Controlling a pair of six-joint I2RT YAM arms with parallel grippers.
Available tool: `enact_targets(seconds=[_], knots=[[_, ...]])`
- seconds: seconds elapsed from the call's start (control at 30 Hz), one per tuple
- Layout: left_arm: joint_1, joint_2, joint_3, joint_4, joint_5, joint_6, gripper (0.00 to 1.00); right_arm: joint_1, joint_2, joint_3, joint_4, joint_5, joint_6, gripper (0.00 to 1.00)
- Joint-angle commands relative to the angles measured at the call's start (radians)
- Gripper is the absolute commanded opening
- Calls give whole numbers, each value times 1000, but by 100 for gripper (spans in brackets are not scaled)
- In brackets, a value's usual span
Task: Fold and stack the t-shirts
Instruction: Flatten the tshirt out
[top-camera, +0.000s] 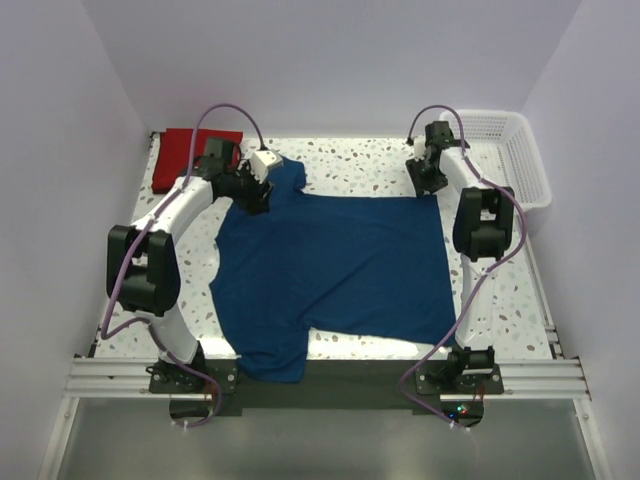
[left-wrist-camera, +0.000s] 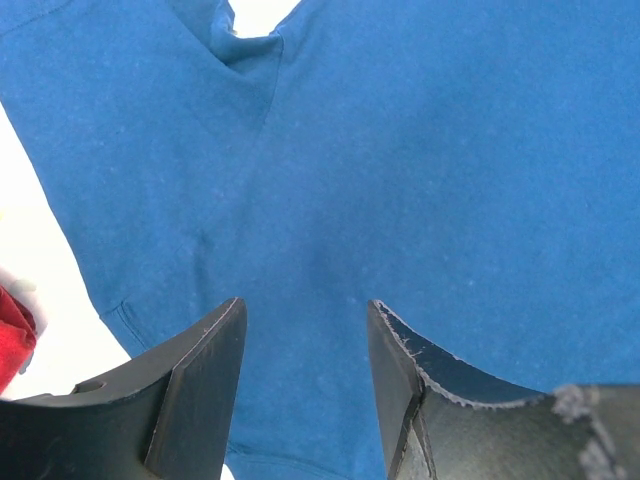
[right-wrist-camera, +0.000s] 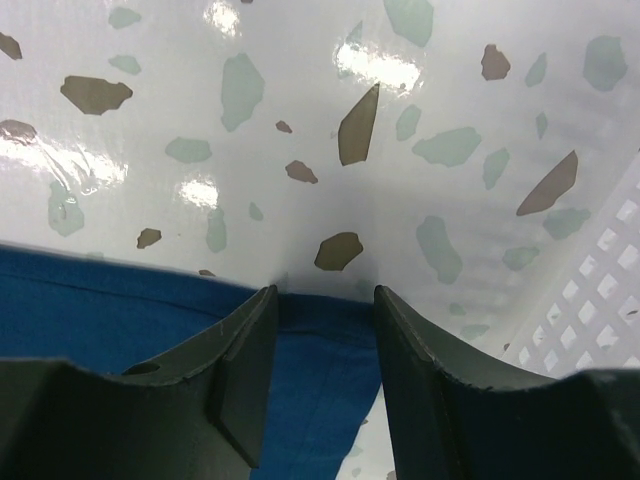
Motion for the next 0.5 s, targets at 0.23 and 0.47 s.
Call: enact_targets(seconds=[0.23,0.47], knots=[[8,7,58,48,24,-31,57,-23,-56,-13,-18,-7,61,52],[8,-17,38,53,26,-29,57,-28,-85,26,-3,32,97,54]])
